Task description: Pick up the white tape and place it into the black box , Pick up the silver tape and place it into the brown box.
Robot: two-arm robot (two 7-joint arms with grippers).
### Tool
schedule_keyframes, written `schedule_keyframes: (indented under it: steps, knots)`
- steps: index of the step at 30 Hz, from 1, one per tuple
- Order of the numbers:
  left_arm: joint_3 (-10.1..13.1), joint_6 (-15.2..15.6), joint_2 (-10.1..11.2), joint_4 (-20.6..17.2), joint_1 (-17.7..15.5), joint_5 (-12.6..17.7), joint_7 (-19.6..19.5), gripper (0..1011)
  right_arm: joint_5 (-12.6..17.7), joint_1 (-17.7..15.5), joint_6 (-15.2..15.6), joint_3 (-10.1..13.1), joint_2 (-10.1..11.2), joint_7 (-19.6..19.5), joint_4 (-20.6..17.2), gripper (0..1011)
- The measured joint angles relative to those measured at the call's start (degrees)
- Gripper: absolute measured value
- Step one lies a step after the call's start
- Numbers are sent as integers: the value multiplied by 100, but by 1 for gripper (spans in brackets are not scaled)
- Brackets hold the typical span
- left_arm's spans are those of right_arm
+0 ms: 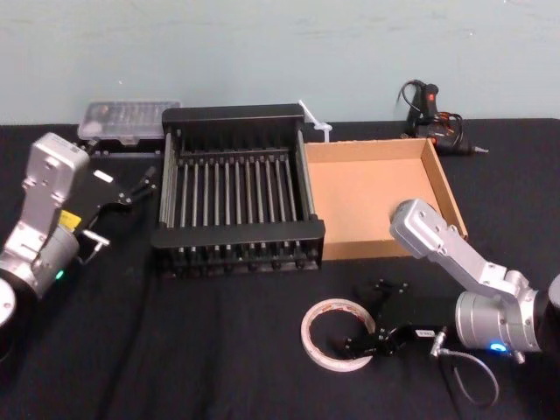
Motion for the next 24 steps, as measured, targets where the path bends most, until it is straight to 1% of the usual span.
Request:
schedule_keyframes:
  steps: [13,24]
  knots:
    - [0,0,0,0,0,0,0,1002,-3,42,43,-58,-34,-1,75,1002]
    - [0,0,0,0,0,0,0,1002,11,53,82,-63,-51,-21,111,1002]
